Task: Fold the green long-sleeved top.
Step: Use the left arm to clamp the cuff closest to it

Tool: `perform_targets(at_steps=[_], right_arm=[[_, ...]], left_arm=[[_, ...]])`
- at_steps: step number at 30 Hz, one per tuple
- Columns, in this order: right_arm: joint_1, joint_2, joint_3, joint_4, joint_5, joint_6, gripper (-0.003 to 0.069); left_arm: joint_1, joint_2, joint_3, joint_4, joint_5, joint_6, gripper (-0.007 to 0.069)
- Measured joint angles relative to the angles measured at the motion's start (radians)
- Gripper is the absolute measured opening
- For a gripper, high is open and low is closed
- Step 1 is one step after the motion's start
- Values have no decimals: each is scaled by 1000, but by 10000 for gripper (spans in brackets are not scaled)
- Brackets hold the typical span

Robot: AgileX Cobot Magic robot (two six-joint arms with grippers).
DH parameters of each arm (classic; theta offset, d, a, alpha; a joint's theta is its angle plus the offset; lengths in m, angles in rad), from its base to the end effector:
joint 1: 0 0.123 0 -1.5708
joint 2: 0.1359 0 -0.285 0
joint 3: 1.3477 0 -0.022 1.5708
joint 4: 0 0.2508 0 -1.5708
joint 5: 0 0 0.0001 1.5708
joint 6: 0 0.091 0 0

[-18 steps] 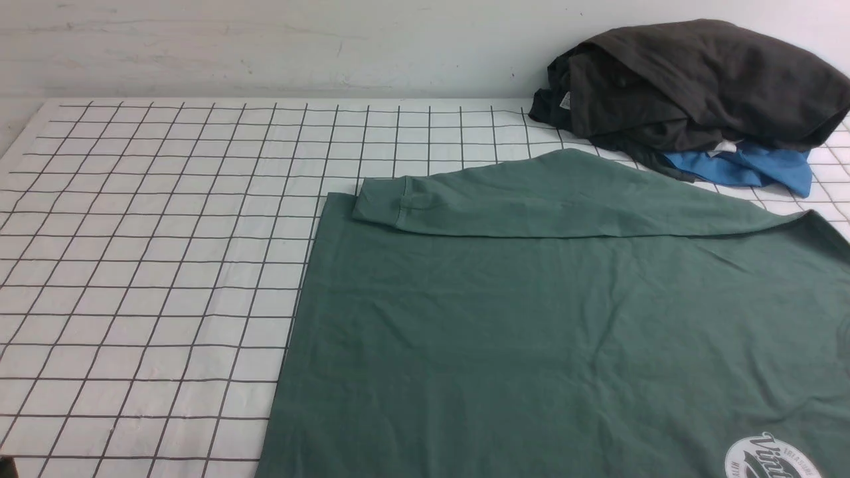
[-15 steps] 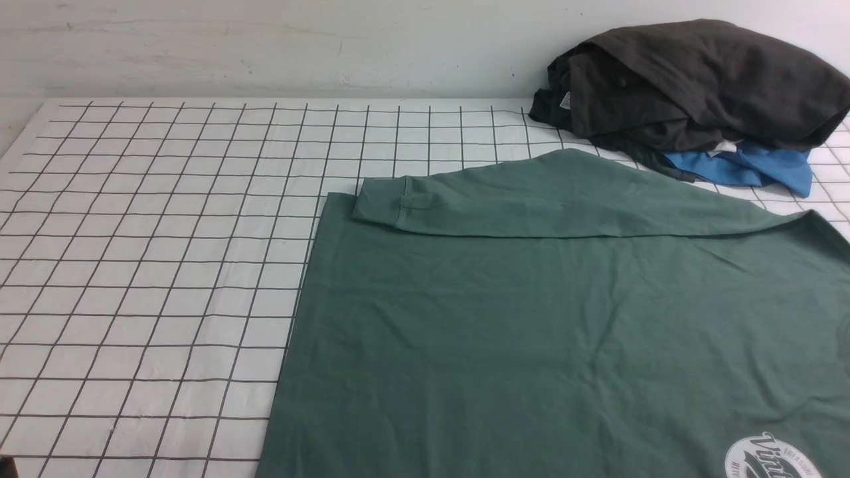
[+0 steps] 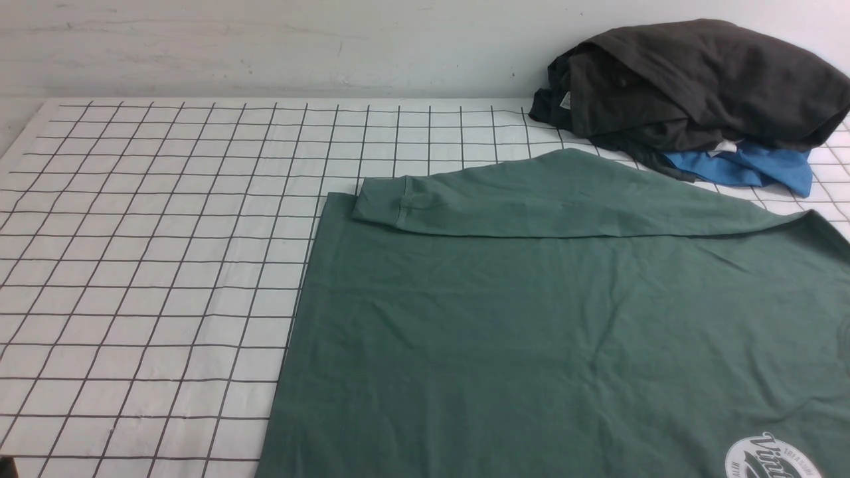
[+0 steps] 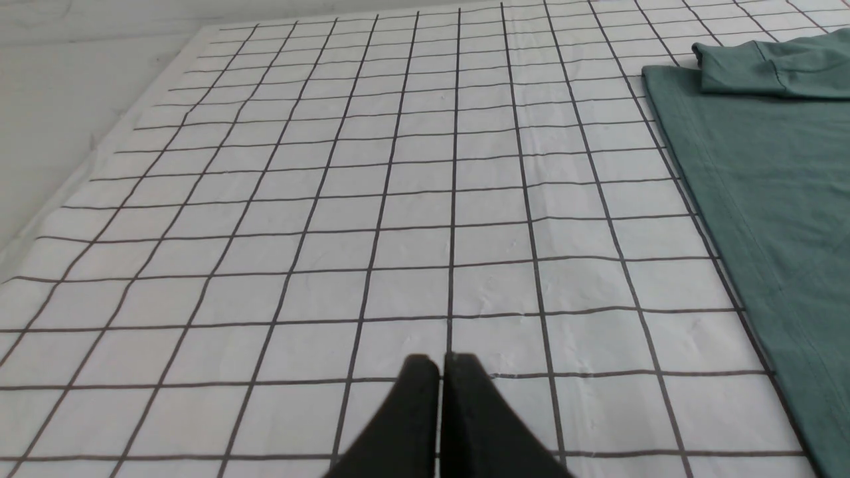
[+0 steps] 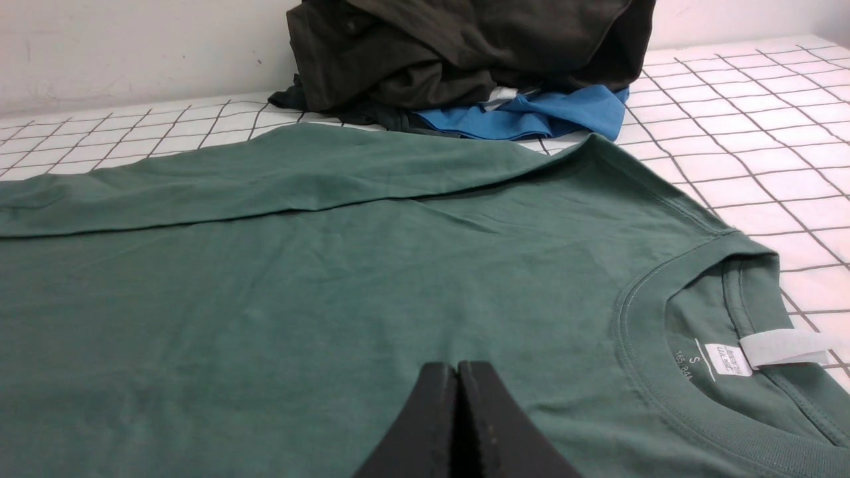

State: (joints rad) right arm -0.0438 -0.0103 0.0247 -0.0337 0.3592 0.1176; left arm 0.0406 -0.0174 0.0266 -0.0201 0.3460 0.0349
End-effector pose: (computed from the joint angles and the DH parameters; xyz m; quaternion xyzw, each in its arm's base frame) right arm 0.0529 -0.0034 0.1731 0.0555 0.7988 0.0079 0.5990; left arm 0.0530 0.0015 0.1740 -0.0077 0.7952 0.0144 0.6062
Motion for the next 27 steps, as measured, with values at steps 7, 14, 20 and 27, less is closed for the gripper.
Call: perform_targets(at_steps=[7,14,20,27], right_arm=[[0,0,0,0,0,0,-14],[0,0,0,0,0,0,-14],[0,0,0,-3,0,0,-14],[0,0,-1,8,0,7,-14]], left_arm=[[0,0,0,0,0,0,-7],[0,0,0,0,0,0,-7],[0,0,0,0,0,0,-7],[0,0,0,0,0,0,-7]])
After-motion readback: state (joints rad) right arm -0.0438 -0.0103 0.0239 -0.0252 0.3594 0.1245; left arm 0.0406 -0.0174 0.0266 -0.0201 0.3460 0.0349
